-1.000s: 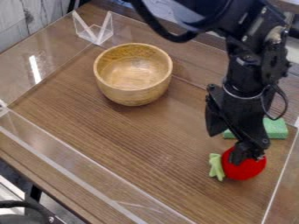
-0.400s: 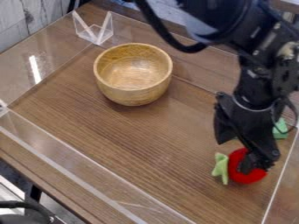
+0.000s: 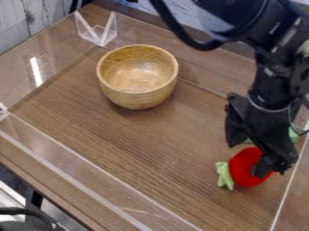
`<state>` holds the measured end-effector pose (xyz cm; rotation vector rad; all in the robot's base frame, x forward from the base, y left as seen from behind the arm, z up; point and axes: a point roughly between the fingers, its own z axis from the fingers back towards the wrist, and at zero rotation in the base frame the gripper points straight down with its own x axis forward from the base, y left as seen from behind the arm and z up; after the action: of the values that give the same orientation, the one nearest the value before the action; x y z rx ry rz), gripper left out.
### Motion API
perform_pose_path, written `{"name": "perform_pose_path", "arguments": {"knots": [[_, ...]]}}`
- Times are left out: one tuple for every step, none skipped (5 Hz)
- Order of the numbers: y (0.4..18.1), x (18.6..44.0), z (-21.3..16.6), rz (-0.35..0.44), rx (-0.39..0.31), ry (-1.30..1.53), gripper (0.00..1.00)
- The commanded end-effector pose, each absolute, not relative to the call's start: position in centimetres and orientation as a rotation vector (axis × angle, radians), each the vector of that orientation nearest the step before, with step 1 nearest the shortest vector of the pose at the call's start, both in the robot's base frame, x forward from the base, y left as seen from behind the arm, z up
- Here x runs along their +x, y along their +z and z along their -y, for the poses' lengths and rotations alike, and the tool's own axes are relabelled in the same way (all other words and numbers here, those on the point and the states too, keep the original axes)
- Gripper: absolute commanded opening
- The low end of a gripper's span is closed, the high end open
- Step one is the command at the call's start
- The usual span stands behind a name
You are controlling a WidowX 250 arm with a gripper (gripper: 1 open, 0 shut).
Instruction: Move the red fruit to the left
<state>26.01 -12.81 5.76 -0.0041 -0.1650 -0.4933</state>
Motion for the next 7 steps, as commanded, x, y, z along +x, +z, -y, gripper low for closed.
{"name": "perform_pose_path", "arguments": {"knots": [[7.4,26.0,12.5,0.23,-0.029,-0.491,1.0],[8.7,26.8,12.2,0.231,-0.022,-0.407,1.0],[9.5,27.4,12.2,0.234,-0.026,-0.371,1.0],[9.3,27.7,12.6,0.225,-0.051,-0.394,1.0],[7.5,27.8,12.0,0.206,-0.061,-0.409,1.0],[6.7,28.2,10.7,0.183,-0.07,-0.422,1.0],[6.2,28.7,9.4,0.171,-0.078,-0.434,0.0]]}}
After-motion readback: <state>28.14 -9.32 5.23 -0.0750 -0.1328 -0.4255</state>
